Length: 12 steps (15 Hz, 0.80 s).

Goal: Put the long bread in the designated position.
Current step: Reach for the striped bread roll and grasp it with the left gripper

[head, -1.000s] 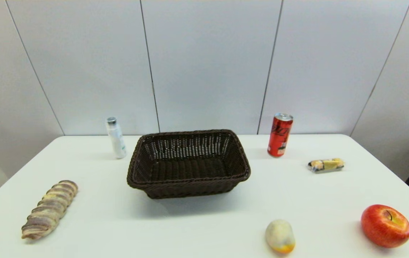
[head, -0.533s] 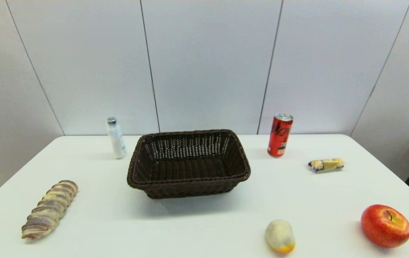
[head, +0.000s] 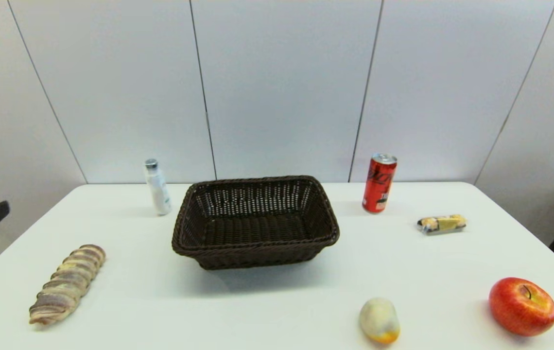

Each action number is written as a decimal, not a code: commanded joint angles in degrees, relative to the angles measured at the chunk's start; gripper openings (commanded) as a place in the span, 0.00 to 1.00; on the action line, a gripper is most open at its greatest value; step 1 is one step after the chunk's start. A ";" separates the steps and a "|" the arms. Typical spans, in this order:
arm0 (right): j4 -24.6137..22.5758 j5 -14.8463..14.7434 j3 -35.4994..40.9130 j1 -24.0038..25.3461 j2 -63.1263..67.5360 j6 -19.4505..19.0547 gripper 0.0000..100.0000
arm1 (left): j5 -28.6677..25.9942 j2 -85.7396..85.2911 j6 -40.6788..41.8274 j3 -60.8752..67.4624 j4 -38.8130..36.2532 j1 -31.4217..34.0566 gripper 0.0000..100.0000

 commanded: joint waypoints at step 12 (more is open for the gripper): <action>-0.01 0.02 0.00 0.01 0.07 -0.02 1.00 | 0.11 41.34 0.43 -9.91 16.00 7.82 1.00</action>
